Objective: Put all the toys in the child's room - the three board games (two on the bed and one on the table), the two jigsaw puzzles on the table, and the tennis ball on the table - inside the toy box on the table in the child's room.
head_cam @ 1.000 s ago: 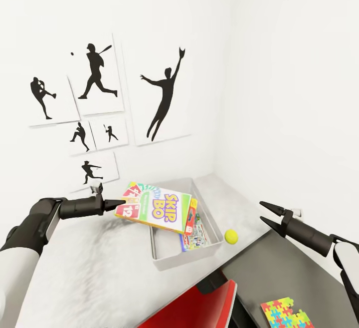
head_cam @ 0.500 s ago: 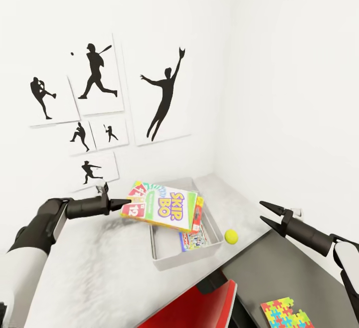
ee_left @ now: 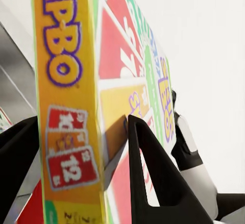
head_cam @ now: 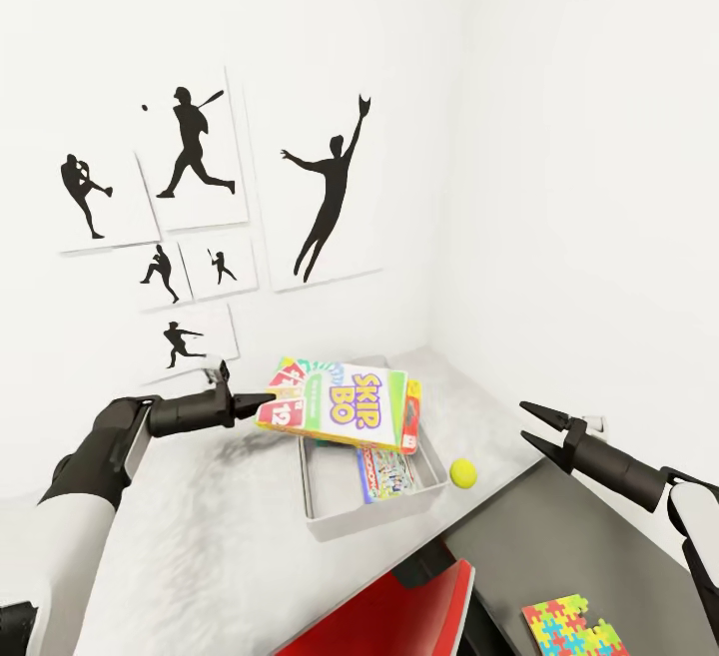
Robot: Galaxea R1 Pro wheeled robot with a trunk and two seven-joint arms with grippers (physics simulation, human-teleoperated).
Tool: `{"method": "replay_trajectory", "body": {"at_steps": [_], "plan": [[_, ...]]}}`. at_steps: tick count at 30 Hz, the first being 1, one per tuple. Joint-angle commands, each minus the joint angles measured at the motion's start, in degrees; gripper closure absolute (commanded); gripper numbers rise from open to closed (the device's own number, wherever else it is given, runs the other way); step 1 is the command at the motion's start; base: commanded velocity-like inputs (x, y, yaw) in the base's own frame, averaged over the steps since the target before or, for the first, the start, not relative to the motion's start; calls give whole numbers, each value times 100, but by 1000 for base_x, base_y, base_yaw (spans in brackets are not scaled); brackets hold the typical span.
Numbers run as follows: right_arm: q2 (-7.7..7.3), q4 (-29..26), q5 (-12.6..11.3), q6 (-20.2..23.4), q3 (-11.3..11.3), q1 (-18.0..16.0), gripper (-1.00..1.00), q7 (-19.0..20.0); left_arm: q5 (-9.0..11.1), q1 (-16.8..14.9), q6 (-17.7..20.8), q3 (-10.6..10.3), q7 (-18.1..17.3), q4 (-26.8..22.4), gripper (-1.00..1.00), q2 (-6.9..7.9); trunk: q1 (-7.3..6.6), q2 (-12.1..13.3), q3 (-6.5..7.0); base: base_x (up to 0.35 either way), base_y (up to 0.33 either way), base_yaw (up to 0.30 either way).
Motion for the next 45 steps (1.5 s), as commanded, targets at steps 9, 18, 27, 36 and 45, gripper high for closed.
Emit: {"method": "replay_trajectory", "body": {"at_steps": [9, 18, 27, 36, 45], "plan": [[-6, -3, 42, 25, -20, -7, -100, 30, 13, -2, 83, -649, -69, -1, 100, -4, 4, -13, -13, 0, 0, 0], [-8, -6, 42, 25, -15, -7, -100, 22, 321, 7, 94, -332, -80, 300, 100, 16, 4, -13, -13, 0, 0, 0], [-8, -46, 42, 25, -21, -7, -100, 19, 384, 7, 91, 1243, -2, 528, 100, -210, 4, -13, -13, 0, 0, 0], [-16, -98, 42, 25, -22, -7, -100, -6, 404, 7, 58, 2590, 1807, 9, 100, -1503, 4, -13, -13, 0, 0, 0], [-76, -99, 21, 25, -33, -12, -100, -15, 2522, -29, -161, 2573, 4437, -259, 100, -2082, 4, -13, -13, 0, 0, 0]]}}
